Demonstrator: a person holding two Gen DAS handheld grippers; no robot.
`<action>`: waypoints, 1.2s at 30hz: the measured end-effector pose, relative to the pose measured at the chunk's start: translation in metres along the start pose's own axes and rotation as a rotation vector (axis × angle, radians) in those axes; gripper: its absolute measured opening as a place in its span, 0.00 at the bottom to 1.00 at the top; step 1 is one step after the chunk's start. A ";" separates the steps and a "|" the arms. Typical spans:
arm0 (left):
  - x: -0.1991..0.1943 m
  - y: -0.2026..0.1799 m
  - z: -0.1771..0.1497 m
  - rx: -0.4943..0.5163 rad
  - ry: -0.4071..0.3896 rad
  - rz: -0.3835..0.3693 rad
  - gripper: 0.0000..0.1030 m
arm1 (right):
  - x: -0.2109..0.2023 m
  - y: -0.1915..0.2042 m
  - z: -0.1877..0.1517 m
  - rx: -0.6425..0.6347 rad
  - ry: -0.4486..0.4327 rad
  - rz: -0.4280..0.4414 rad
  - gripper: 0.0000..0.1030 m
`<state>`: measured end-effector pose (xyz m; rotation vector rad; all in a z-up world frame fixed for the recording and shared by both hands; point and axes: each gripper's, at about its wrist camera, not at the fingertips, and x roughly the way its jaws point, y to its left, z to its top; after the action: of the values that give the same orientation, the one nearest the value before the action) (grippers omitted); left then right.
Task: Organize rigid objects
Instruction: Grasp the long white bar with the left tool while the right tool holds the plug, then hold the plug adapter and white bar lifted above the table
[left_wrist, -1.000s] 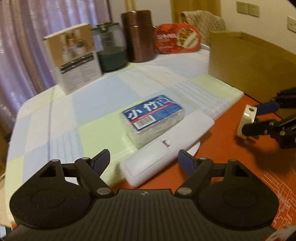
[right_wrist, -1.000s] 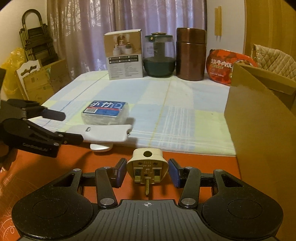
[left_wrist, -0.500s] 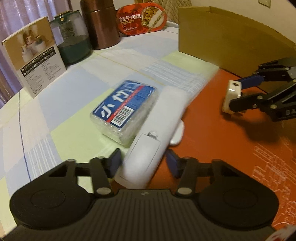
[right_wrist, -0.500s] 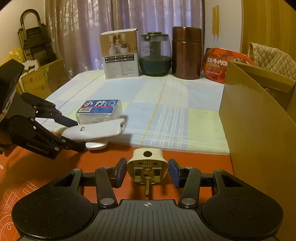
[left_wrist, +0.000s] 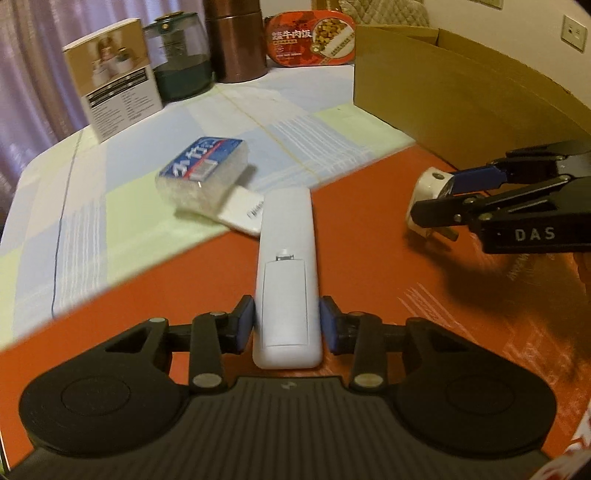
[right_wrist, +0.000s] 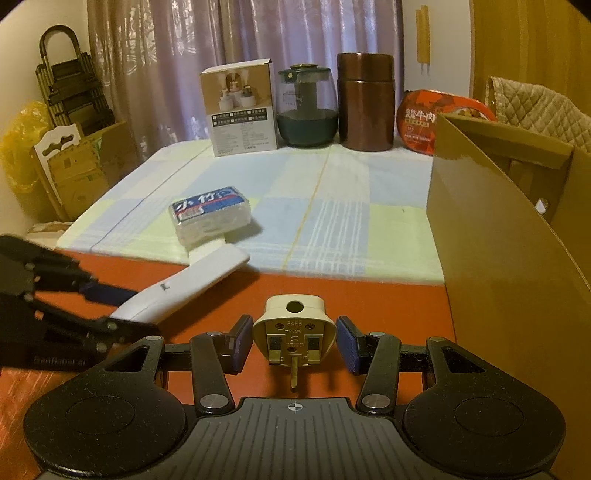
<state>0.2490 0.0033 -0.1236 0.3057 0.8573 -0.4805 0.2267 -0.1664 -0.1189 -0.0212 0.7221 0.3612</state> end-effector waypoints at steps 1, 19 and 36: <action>-0.004 -0.005 -0.004 -0.009 -0.006 0.007 0.32 | -0.003 0.000 -0.002 0.002 0.003 0.002 0.44; -0.002 -0.032 -0.027 -0.004 -0.093 0.064 0.34 | -0.035 -0.005 -0.031 0.065 -0.003 0.018 0.44; -0.017 -0.029 -0.021 -0.155 -0.089 0.034 0.32 | -0.037 -0.007 -0.031 0.074 -0.009 0.026 0.44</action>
<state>0.2109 -0.0075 -0.1249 0.1547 0.7965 -0.3910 0.1838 -0.1892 -0.1192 0.0594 0.7272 0.3595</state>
